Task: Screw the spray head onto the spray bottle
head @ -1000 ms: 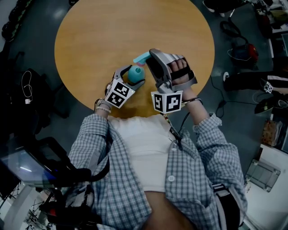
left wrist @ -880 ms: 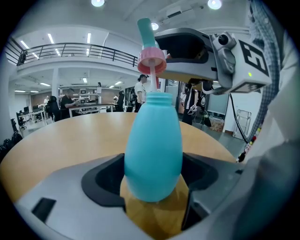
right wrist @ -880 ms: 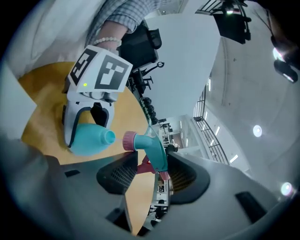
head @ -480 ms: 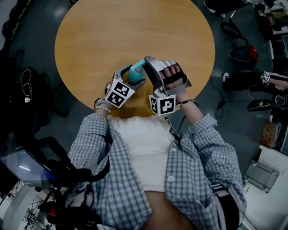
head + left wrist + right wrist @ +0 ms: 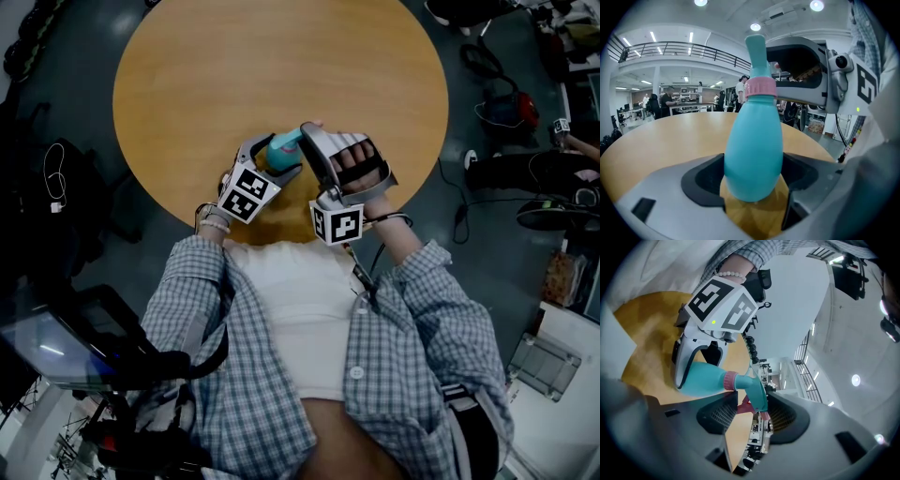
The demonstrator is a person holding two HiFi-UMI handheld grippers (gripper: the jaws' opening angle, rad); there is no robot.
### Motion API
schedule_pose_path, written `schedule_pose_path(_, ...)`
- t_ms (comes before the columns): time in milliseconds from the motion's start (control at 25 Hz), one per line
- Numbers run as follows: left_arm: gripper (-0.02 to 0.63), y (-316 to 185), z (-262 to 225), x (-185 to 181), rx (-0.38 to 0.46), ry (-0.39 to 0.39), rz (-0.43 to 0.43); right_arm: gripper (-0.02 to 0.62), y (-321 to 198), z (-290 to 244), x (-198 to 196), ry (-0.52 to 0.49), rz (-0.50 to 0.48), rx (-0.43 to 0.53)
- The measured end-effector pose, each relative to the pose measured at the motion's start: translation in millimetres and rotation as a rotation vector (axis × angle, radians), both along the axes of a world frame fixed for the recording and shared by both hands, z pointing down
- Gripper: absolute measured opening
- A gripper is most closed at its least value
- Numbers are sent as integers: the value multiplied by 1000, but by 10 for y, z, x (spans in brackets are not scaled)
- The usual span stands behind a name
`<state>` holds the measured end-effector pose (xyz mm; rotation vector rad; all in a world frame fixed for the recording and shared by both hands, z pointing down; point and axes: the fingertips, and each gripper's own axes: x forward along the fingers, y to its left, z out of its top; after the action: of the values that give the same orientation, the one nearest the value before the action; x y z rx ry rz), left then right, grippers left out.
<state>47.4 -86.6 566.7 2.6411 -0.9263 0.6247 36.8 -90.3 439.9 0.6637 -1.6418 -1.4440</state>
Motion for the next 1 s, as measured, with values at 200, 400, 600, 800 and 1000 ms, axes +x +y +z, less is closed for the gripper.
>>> schedule_pose_path(200,373,20,20,-14,-17,-9,-1,192,68,-7,13,0,-2,40)
schedule_pose_path(400,373,11,9,-18,-11,-5,-2,193,143,-11,27,8,-25,13)
schedule_pose_path(600,373,3,-21,-15,-6,-2,-4,193,196,-4,62,14,-35,-26)
schedule_pose_path(800,373,1,-22,-15,-13,-9,-5,192,251,-39,67,9,-60,-100)
schedule_pose_path(1000,373,-5,-55,-6,-10,-6,-3,192,245,-73,71,-49,-41,-212)
